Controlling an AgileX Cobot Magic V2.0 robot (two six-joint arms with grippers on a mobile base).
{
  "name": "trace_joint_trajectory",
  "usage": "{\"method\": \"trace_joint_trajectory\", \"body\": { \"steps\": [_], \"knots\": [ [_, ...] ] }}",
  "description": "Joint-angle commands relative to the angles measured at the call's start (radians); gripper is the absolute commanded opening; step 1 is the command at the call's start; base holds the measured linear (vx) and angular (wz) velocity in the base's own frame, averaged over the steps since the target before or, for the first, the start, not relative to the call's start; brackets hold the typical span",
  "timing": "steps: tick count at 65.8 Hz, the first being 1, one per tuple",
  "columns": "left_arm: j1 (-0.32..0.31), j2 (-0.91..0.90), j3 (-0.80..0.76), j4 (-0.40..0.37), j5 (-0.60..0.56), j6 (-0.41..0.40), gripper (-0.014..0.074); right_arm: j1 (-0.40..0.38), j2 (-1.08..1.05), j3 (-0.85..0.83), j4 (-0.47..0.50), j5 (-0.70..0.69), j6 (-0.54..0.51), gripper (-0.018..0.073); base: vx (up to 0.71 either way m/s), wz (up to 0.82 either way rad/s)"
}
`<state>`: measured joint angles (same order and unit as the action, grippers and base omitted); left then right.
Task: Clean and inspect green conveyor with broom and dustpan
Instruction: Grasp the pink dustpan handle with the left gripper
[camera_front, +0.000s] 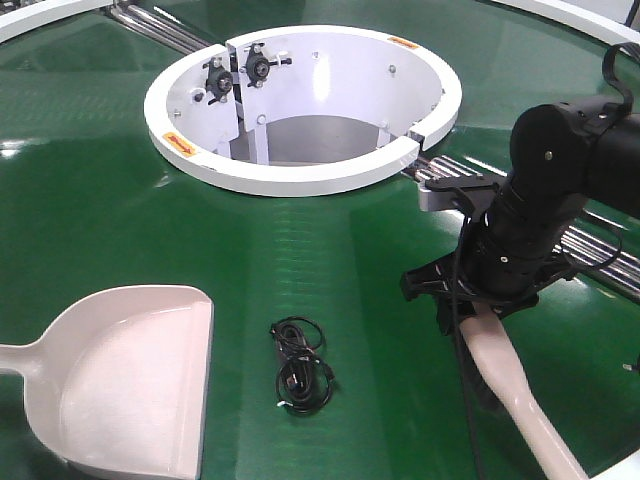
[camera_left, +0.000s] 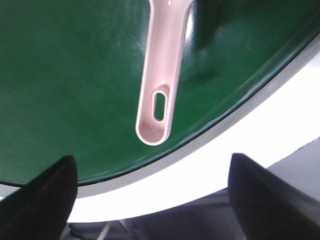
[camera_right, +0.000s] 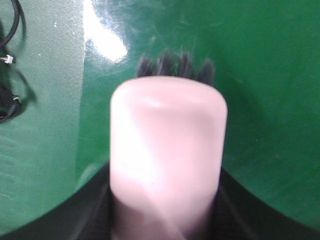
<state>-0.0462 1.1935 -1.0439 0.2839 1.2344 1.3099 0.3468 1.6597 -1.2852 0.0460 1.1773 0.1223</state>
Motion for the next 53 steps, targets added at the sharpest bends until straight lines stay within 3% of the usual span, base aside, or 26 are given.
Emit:
{"method": "trace_joint_trajectory", "body": {
  "steps": [1, 29, 53],
  "knots": [
    [-0.007, 0.04, -0.034, 0.056, 0.012, -0.032, 0.0568, -0.002, -0.043, -0.03, 0.003, -0.01, -0.003, -0.0006, 0.0, 0.0],
    [0.072, 0.233, -0.034, 0.073, 0.002, -0.004, 0.0568, -0.002, -0.043, -0.03, 0.003, -0.008, -0.003, -0.0006, 0.0, 0.0],
    [0.095, 0.286, -0.036, 0.073, -0.076, 0.023, 0.0568, -0.002, -0.043, -0.03, 0.004, -0.008, -0.003, -0.0006, 0.0, 0.0]
  ]
}}
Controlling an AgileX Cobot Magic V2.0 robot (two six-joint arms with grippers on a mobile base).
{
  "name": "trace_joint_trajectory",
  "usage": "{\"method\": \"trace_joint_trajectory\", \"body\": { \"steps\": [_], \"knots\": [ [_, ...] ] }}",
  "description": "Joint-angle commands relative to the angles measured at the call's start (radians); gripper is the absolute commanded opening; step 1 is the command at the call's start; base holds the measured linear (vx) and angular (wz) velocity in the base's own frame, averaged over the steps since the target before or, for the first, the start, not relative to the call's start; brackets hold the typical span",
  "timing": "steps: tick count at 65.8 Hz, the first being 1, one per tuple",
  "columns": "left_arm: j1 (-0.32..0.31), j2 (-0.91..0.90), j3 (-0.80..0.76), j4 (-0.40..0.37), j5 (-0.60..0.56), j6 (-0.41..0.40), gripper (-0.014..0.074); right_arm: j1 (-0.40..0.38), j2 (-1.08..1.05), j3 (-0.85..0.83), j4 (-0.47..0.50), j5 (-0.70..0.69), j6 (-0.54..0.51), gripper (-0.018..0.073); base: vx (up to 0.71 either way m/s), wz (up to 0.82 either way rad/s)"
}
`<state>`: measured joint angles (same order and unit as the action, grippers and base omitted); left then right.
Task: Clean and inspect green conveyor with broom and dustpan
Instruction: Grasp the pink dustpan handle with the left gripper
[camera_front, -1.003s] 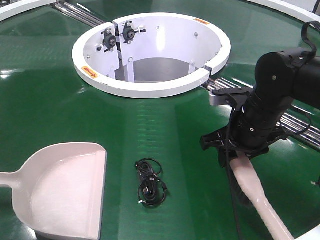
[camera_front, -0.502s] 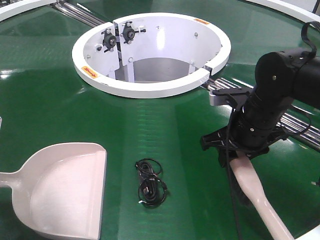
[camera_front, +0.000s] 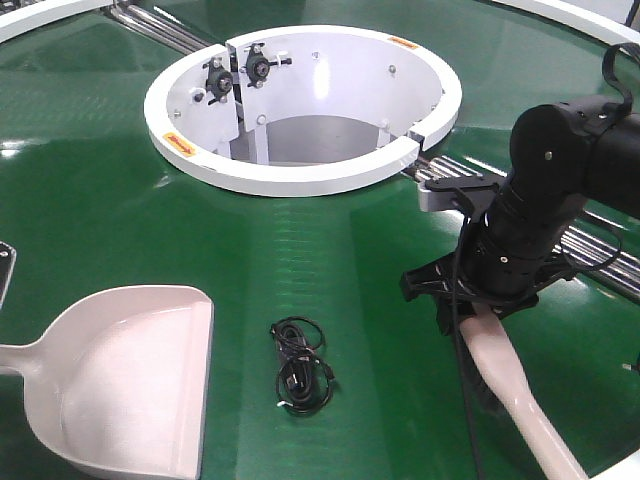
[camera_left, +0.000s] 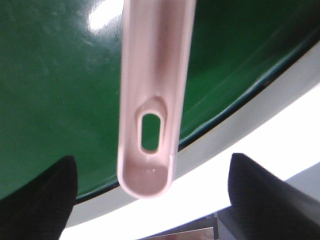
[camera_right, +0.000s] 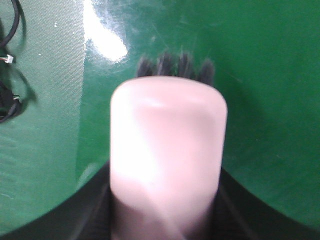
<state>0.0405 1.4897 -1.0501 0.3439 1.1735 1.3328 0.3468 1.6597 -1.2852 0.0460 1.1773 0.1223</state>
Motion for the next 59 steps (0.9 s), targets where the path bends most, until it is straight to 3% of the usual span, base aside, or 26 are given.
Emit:
{"method": "trace_joint_trajectory", "body": {
  "steps": [1, 29, 59],
  "knots": [
    [0.008, -0.007, -0.029, 0.014, -0.016, 0.0, 0.0568, -0.002, -0.043, -0.03, 0.004, -0.008, -0.003, -0.0006, 0.0, 0.0],
    [0.019, 0.13, -0.168, 0.01, 0.073, -0.001, 0.0568, -0.002, -0.043, -0.03, 0.004, -0.008, -0.003, -0.0006, 0.0, 0.0],
    [0.039, 0.18, -0.167, -0.012, 0.073, -0.005, 0.0568, -0.002, -0.043, -0.03, 0.004, -0.01, -0.003, -0.0006, 0.0, 0.0]
  ]
}}
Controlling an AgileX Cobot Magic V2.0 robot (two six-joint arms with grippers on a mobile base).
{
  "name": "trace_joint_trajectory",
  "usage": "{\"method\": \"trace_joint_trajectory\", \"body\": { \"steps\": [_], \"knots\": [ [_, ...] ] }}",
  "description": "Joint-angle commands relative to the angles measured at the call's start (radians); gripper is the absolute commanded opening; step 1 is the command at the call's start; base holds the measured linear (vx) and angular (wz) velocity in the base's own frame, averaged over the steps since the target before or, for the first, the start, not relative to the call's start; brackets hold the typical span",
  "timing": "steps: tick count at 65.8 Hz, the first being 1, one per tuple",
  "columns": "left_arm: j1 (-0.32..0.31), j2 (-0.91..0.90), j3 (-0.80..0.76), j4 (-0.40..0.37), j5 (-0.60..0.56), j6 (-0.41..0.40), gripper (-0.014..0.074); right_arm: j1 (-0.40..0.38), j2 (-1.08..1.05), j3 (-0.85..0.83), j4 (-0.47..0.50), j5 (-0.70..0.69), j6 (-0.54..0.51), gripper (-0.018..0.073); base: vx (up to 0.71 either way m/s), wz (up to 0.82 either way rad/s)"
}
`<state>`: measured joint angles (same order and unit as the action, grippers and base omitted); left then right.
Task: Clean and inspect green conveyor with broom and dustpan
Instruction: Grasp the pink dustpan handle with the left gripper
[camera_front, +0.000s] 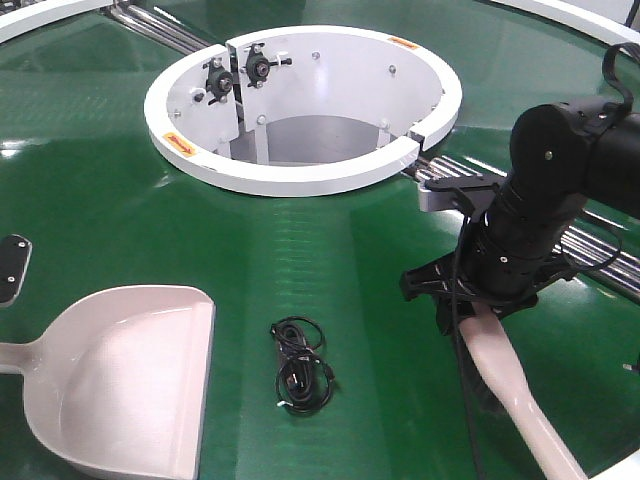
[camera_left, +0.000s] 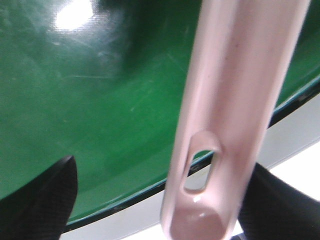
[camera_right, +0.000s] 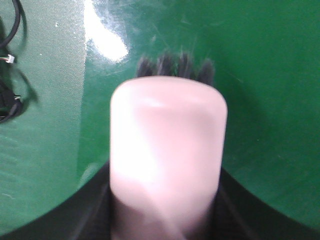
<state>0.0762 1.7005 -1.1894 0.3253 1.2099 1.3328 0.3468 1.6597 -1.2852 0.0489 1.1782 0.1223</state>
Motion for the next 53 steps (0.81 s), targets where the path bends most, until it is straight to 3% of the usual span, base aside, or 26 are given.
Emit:
{"method": "trace_joint_trajectory", "body": {
  "steps": [1, 15, 26, 53],
  "knots": [
    [0.004, -0.029, -0.028, 0.006, 0.037, -0.005, 0.0568, -0.002, -0.043, -0.03, 0.001, -0.011, -0.003, -0.0006, 0.0, 0.0],
    [0.004, -0.009, -0.028, 0.013, 0.037, -0.005, 0.0565, -0.002, -0.043, -0.03, 0.001, -0.011, -0.003, -0.0006, 0.0, 0.0],
    [0.01, 0.007, -0.028, 0.024, 0.037, -0.005, 0.0514, -0.002, -0.043, -0.03, 0.001, -0.011, -0.003, -0.0006, 0.0, 0.0],
    [0.01, 0.006, -0.028, 0.031, 0.037, -0.005, 0.0189, -0.002, -0.043, -0.03, 0.001, -0.011, -0.003, -0.0006, 0.0, 0.0]
  ]
}}
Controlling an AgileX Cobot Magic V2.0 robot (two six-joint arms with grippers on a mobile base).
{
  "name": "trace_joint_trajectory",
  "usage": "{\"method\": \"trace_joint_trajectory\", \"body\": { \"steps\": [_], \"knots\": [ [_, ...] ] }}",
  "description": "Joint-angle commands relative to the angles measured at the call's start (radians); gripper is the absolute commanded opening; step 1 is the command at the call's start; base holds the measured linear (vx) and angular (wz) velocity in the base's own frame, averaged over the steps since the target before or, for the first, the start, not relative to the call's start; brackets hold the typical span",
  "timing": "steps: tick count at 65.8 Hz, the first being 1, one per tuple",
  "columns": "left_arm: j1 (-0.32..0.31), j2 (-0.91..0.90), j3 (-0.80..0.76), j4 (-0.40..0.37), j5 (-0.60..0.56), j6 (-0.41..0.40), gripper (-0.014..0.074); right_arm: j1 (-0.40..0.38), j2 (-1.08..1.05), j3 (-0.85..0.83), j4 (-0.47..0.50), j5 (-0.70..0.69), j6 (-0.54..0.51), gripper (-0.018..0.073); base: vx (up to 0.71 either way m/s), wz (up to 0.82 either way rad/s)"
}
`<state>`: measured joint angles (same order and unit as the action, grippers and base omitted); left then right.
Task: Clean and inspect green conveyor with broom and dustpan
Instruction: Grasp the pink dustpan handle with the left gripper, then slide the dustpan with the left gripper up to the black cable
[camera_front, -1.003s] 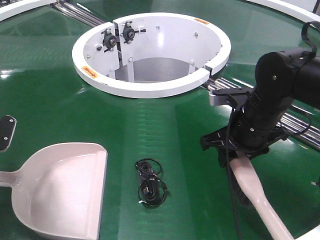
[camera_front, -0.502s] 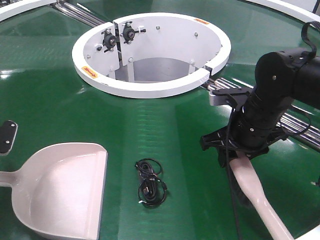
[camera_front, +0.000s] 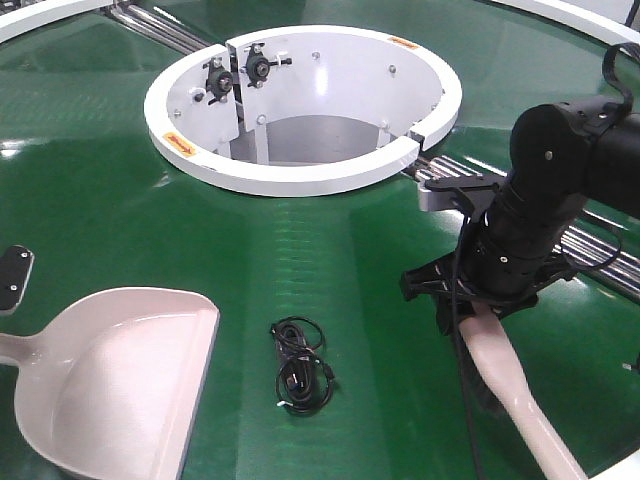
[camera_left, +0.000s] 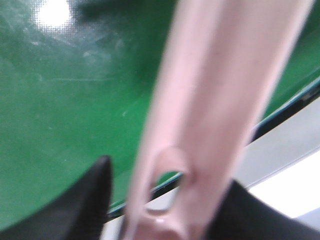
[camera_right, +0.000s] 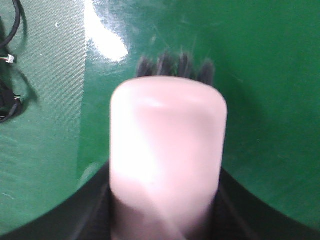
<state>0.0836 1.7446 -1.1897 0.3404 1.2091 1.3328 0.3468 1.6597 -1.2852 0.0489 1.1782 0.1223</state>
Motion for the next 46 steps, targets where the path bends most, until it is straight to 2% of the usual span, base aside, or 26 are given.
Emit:
{"method": "trace_joint_trajectory", "body": {
  "steps": [1, 16, 24, 33, 46],
  "knots": [
    [0.003, -0.038, -0.027, 0.015, 0.038, -0.005, 0.0175, -0.002, -0.043, -0.03, 0.001, -0.011, -0.003, -0.0006, 0.0, 0.0],
    [-0.019, -0.079, -0.027, -0.009, 0.038, -0.011, -0.0021, -0.002, -0.043, -0.03, 0.001, -0.011, -0.003, -0.0006, 0.0, 0.0],
    [-0.035, -0.115, -0.027, -0.011, 0.038, -0.019, -0.0025, -0.002, -0.043, -0.03, 0.001, -0.008, -0.003, -0.0006, 0.0, 0.0],
    [-0.054, -0.14, -0.027, -0.02, 0.038, -0.066, -0.0025, -0.002, -0.043, -0.03, 0.001, -0.008, -0.003, -0.0006, 0.0, 0.0],
    [-0.078, -0.143, -0.027, -0.089, 0.038, -0.093, -0.0025, -0.002, -0.043, -0.03, 0.001, -0.008, -0.003, -0.0006, 0.0, 0.0]
  ]
}}
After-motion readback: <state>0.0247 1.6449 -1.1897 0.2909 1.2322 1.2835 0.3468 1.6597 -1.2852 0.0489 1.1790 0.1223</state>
